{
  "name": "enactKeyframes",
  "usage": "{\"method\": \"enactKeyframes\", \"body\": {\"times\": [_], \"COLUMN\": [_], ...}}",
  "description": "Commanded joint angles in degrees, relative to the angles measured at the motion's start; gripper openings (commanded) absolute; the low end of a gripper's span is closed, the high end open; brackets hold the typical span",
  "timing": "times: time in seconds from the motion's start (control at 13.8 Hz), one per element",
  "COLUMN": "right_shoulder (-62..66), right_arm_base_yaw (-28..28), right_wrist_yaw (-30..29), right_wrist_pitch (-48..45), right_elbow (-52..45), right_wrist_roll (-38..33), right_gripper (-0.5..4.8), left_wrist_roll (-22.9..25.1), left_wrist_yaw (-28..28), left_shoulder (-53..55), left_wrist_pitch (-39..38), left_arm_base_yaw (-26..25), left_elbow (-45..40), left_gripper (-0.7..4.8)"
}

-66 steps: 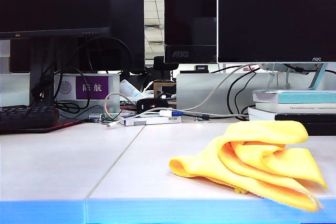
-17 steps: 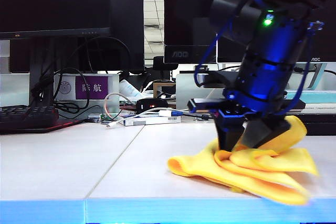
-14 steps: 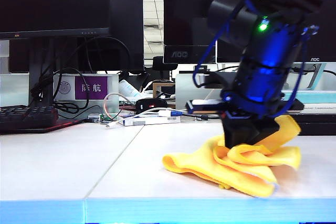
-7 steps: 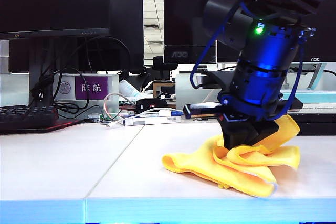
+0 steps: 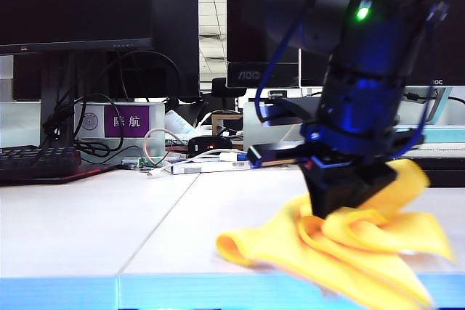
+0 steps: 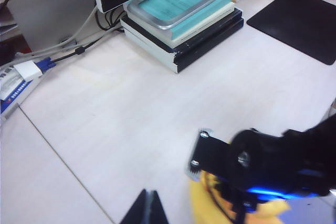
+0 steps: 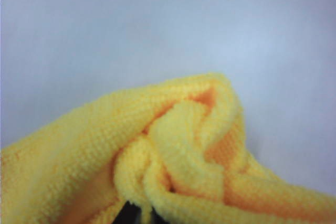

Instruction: Wipe the table from back to front using the rag.

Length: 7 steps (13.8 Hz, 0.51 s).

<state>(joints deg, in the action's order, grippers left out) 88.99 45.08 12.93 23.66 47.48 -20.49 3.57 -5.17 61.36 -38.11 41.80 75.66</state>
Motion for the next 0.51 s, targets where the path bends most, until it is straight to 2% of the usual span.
{"method": "enactKeyframes", "body": {"times": [0.07, 0.51], "right_shoulder": [-0.76, -0.5], "right_arm_base_yaw": [0.52, 0.55], "right_wrist_yaw": [-0.94, 6.43], "right_wrist_pitch": [4.37, -4.87], "right_elbow": [-0.46, -1.18], "right_wrist_roll": [-2.51, -2.16], "right_gripper": [-0.02, -0.02], "left_wrist_roll": [0.94, 0.92], "left_wrist_yaw": [-0.2, -0.22], "left_shoulder": [-0.17, -0.2], "left_wrist_pitch": [0.96, 0.9], "left_arm_base_yaw": [0.02, 0.02], "left_elbow": [0.33, 0.33], "left_gripper": [-0.05, -0.05]}}
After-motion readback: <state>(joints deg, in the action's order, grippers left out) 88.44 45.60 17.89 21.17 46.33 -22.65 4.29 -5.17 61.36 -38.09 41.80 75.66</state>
